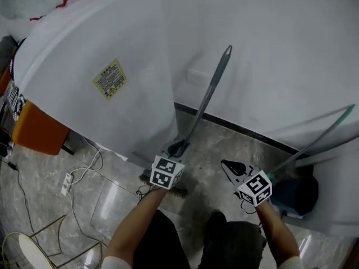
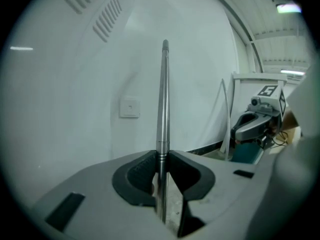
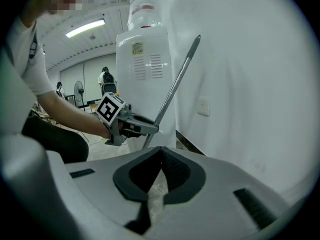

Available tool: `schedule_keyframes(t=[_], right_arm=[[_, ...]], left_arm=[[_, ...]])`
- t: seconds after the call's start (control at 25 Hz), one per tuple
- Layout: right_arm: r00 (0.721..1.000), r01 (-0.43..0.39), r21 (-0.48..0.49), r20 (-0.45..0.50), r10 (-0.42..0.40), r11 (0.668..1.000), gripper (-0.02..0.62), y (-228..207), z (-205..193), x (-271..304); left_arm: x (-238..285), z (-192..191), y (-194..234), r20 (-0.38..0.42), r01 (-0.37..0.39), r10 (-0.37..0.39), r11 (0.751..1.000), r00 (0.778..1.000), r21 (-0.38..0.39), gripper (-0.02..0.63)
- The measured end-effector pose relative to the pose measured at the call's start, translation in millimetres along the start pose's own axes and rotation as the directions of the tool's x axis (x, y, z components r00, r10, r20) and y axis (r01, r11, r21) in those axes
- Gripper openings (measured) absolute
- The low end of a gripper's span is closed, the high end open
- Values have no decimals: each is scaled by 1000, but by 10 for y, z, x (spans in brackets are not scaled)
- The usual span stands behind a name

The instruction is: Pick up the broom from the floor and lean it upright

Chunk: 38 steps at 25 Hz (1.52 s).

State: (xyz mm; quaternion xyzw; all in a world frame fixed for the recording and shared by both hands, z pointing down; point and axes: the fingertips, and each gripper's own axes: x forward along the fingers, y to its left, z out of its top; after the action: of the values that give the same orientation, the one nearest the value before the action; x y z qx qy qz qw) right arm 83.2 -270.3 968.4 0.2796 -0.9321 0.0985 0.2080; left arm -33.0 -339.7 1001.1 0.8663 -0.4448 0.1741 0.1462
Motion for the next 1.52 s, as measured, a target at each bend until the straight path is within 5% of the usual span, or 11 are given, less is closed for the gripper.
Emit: schedule_keyframes(t=[0.72,1.04,1.44,1.52], right_arm=[[995,78,-21,61,-77,997,0,-271,695,-528],[985,119,76,112,-127,990,0,-535,603,-747],[983,132,126,115,-146,983,0,-640,380,-809],[982,133,131,116,-148,982,0,-684,362,-812]], left_arm=[[606,847,-405,55,4,-3,1000,998,-22,69],[1035,945,-540,55,57,-60,997,997,45,71],[1200,945,-199,77,-16,20,999,997,-46,75],[1226,924,-193,65,-12,15,999,998,-48,133]])
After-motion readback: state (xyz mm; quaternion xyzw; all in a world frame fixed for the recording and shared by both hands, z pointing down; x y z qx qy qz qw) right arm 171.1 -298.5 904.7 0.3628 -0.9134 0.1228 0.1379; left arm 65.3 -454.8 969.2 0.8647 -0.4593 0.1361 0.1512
